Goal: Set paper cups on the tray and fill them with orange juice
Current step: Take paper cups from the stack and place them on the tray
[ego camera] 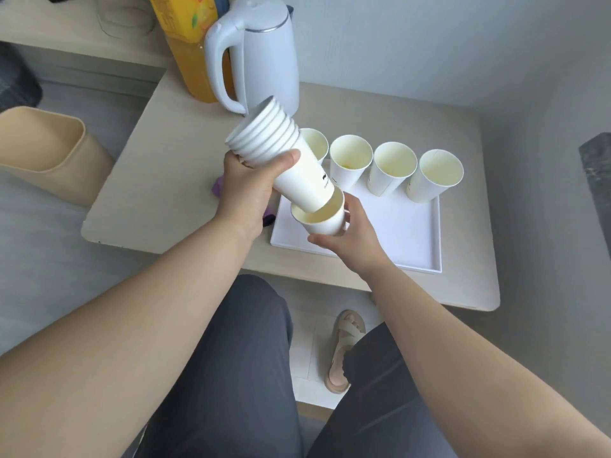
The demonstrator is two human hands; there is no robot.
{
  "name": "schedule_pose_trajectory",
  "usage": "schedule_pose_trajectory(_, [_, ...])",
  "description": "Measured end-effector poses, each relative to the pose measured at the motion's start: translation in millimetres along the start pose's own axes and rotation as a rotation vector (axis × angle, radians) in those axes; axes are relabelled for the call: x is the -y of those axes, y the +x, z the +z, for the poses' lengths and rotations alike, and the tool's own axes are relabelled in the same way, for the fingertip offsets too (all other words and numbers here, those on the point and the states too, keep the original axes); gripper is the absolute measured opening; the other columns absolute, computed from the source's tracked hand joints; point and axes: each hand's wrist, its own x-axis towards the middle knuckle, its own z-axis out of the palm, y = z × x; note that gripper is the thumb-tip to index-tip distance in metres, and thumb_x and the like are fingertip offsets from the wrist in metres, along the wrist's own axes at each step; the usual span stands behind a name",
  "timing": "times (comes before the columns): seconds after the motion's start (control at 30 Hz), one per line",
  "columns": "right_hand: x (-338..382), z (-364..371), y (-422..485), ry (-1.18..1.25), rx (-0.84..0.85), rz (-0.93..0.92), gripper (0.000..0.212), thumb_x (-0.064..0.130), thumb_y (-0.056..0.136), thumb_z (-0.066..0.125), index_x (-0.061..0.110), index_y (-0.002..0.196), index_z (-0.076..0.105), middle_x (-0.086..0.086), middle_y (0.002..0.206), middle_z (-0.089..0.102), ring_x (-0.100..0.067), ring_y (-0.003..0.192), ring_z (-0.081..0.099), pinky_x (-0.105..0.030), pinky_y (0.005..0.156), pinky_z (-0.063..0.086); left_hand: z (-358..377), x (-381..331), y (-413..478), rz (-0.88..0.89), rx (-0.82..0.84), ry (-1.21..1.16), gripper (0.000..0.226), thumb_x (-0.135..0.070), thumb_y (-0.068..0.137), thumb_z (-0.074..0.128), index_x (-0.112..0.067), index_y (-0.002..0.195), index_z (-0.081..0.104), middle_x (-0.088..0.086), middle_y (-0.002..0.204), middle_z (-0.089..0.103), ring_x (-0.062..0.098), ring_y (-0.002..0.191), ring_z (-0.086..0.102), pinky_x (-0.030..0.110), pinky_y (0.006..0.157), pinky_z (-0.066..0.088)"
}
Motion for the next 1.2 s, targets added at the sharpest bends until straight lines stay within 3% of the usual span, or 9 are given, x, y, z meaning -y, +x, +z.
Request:
schedule_pose_trajectory(0.07, [-7,-5,0,0.052,-0.023,0.050,0.075,0.012,0.070,0.082,0.027,0.131,0.040,0.014,0.120,0.050,-0.003,0.109,0.049,-0.013,0.082,0.044,-1,-5,8,-0.041,-0.013,-0.063,0.038,-0.008,0.077,0.076,-0.019,0.108,0.056,-0.008,0.099,0.067,-0.001,0.084,0.067,0.023,0.065,0.056])
schedule_pose_trajectory(0.1, [-11,-7,1,0.078,-0.042,0.075,0.075,0.012,0.071,0.081,0.026,0.132,0.040,0.015,0.119,0.050,-0.005,0.111,0.049,-0.011,0.081,0.041,-3,-8,11,-0.060,-0.018,-0.078,0.041,-0.008,0.078,0.075,-0.017,0.113,0.056,-0.007,0.102,0.067,0.000,0.086,0.067,0.022,0.062,0.055])
schedule_pose_trajectory(0.23, [-21,-7,13,0.131,-0.125,0.136,0.076,0.014,0.073,0.080,0.024,0.135,0.038,0.010,0.121,0.054,-0.013,0.114,0.051,-0.020,0.086,0.040,-14,-9,23,-0.095,-0.049,-0.098,0.053,-0.016,0.070,0.079,-0.018,0.119,0.059,-0.001,0.115,0.068,0.014,0.108,0.064,0.030,0.072,0.058])
schedule_pose_trajectory(0.37, [-19,1,33,0.174,-0.178,0.133,0.072,0.008,0.070,0.080,0.025,0.128,0.042,0.002,0.126,0.052,-0.017,0.114,0.053,-0.026,0.088,0.045,-23,-5,29,-0.109,-0.114,-0.103,0.066,-0.023,0.062,0.080,-0.018,0.123,0.056,-0.001,0.120,0.066,0.015,0.111,0.063,0.037,0.082,0.057])
schedule_pose_trajectory(0.5, [-17,14,52,0.140,-0.218,0.117,0.072,0.008,0.067,0.080,0.029,0.125,0.044,0.001,0.128,0.053,-0.019,0.117,0.052,-0.034,0.094,0.047,-32,-1,33,-0.127,-0.136,-0.106,0.056,-0.019,0.070,0.081,-0.018,0.119,0.055,0.000,0.122,0.065,0.016,0.113,0.062,0.036,0.081,0.058])
schedule_pose_trajectory(0.67, [-17,25,59,0.104,-0.230,0.136,0.071,0.007,0.068,0.078,0.026,0.127,0.045,0.004,0.126,0.055,-0.018,0.114,0.052,-0.040,0.094,0.048,-38,7,36,-0.154,-0.160,-0.102,0.073,-0.021,0.064,0.082,-0.013,0.128,0.049,0.000,0.124,0.064,0.015,0.112,0.063,0.032,0.076,0.059])
schedule_pose_trajectory(1.2, [-21,25,61,0.093,-0.253,0.189,0.076,0.012,0.068,0.081,0.023,0.133,0.042,0.005,0.126,0.051,-0.013,0.114,0.050,-0.037,0.096,0.047,-40,22,34,-0.180,-0.125,-0.113,0.079,-0.019,0.058,0.081,-0.011,0.130,0.050,0.004,0.127,0.062,0.016,0.113,0.062,0.030,0.073,0.059])
